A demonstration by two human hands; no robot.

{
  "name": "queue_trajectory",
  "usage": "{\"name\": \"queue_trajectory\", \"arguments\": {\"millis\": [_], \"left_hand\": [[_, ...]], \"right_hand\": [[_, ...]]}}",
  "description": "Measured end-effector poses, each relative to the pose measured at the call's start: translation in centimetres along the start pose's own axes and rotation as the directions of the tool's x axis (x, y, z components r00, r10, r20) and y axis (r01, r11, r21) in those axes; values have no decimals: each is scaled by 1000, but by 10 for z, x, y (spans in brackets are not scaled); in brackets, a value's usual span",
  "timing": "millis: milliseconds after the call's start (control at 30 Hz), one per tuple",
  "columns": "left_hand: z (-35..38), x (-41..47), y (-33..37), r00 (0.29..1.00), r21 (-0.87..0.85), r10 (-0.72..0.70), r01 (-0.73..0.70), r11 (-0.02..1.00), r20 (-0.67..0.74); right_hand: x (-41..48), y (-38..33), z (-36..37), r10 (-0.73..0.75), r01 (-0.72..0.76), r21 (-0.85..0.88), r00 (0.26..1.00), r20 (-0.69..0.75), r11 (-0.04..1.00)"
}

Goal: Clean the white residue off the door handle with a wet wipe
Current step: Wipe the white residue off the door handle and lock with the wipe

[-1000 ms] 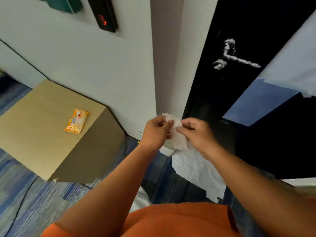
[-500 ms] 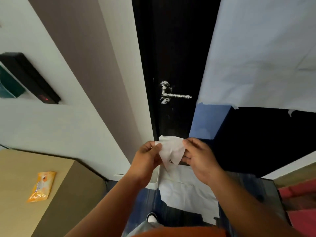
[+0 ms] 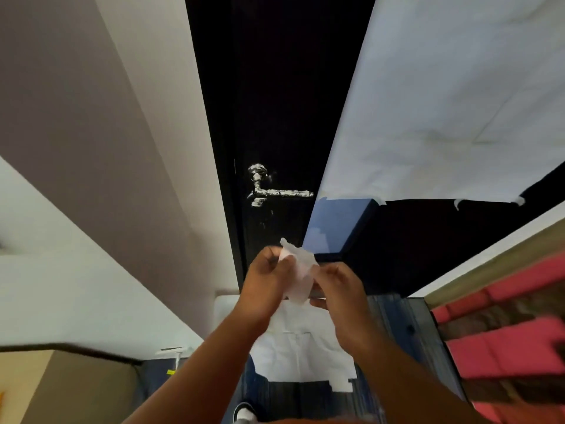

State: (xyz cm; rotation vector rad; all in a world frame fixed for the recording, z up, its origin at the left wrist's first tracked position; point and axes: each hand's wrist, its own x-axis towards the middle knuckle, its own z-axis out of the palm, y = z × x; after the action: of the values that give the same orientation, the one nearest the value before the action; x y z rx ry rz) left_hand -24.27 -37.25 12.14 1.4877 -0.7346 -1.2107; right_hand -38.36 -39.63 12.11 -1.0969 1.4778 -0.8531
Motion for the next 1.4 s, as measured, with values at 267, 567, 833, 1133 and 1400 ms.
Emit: {"name": "queue_trajectory", "arguments": {"millis": [267, 567, 833, 1133, 1400], "left_hand": [[14, 4, -1, 997, 91, 19, -26, 995, 76], [46, 10, 16, 999, 58, 13, -16, 998, 48], [91, 16, 21, 934, -251, -176, 98, 963, -311], [140, 25, 33, 856, -410, -318, 140, 901, -407], [130, 26, 25, 748, -317, -293, 116, 941, -596]], "right_hand": [[7, -2, -4, -128, 116, -195, 990, -52, 974], [51, 1, -29, -155, 168, -274, 986, 68, 947], [102, -18, -95, 5, -12, 27, 972, 234, 1000], [133, -24, -141, 146, -432, 438, 823, 549, 789], [139, -20, -126, 211, -511, 490, 813, 543, 707]]}}
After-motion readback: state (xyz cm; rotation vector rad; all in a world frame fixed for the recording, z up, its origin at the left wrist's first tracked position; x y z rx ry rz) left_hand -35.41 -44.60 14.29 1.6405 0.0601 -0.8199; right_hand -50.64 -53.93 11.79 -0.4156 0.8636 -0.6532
